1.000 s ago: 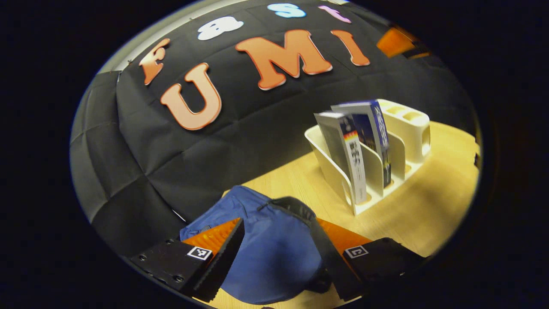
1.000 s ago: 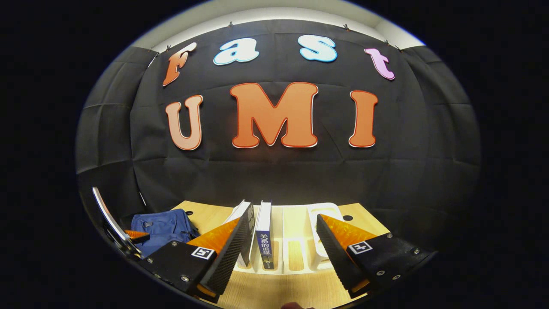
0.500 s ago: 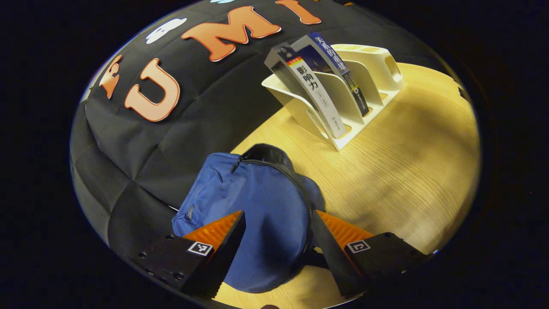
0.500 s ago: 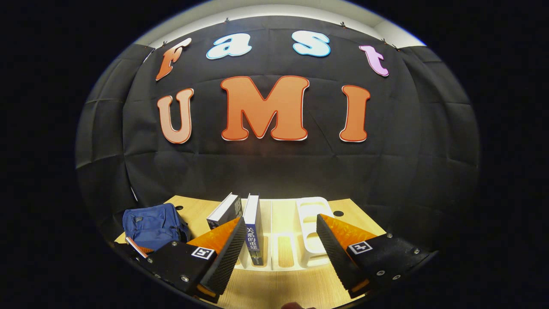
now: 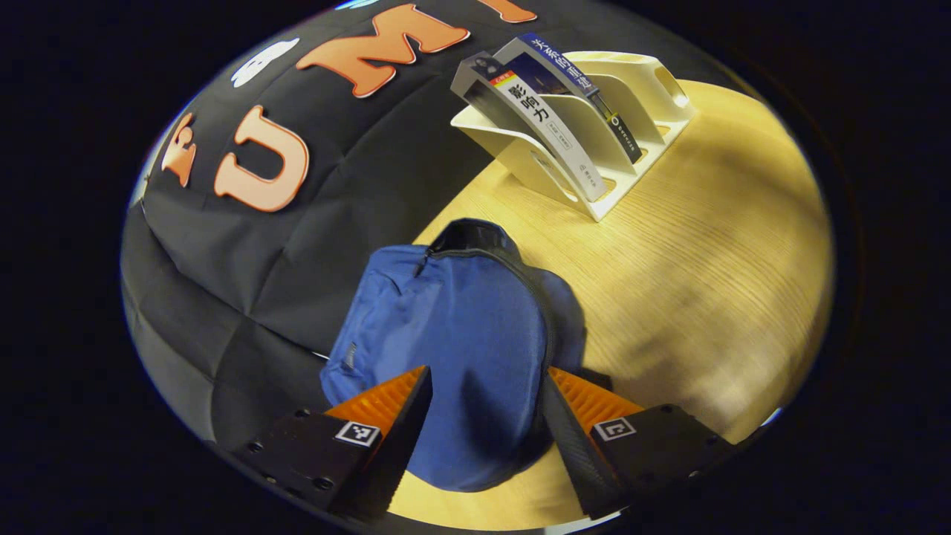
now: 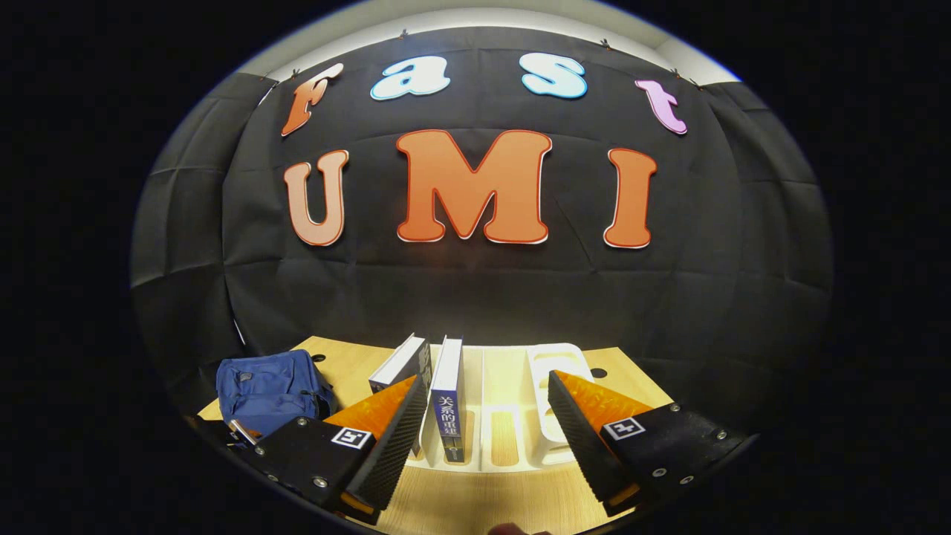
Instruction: Open the schoolbag, grab two books from the bookshelf and put them into the schoolbag.
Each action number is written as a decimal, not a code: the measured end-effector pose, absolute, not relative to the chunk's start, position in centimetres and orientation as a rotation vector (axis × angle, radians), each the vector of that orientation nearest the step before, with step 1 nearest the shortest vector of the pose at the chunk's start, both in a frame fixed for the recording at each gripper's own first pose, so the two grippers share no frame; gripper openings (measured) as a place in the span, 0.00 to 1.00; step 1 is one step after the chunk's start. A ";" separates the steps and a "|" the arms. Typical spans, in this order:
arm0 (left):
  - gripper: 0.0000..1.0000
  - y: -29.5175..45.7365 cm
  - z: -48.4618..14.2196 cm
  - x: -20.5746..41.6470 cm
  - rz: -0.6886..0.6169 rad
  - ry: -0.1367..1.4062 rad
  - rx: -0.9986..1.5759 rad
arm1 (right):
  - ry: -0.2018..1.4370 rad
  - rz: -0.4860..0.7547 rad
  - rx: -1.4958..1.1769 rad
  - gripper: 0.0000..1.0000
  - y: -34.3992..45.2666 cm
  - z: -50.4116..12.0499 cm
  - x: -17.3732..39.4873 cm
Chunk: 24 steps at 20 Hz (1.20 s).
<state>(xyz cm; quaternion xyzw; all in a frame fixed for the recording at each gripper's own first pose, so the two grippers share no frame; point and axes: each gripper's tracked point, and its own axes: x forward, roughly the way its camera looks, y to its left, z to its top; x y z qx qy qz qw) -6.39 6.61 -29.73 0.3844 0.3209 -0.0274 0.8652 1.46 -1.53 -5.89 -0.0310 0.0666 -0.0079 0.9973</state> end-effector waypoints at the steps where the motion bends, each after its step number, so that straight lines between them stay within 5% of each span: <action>1: 0.86 6.7 -29.8 -6.1 -0.061 0.674 0.813 | 0.130 -0.008 -0.065 0.97 -1.1 -5.8 1.7; 4: 0.80 6.9 -32.9 -6.4 -0.088 0.773 0.775 | 0.152 0.025 -0.064 0.97 0.3 -6.4 2.5; 7: 0.37 6.8 -33.1 -6.0 -0.134 0.809 0.806 | 0.183 0.066 -0.075 0.97 2.1 -6.8 3.5; 8: 0.27 7.1 -32.9 -6.4 -0.158 0.833 0.821 | 0.196 0.086 -0.077 0.97 2.9 -7.1 4.0; 9: 0.29 7.7 -32.8 -6.1 -0.158 0.848 0.814 | 0.225 0.093 -0.082 0.97 3.8 -7.5 4.5; 10: 0.11 8.2 -32.3 -6.0 -0.157 0.858 0.782 | 0.256 0.100 -0.082 0.97 4.3 -8.1 5.0; 24: 0.05 12.9 -15.1 0.3 -0.187 0.670 0.575 | 0.463 0.089 -0.199 0.98 8.7 -9.1 12.5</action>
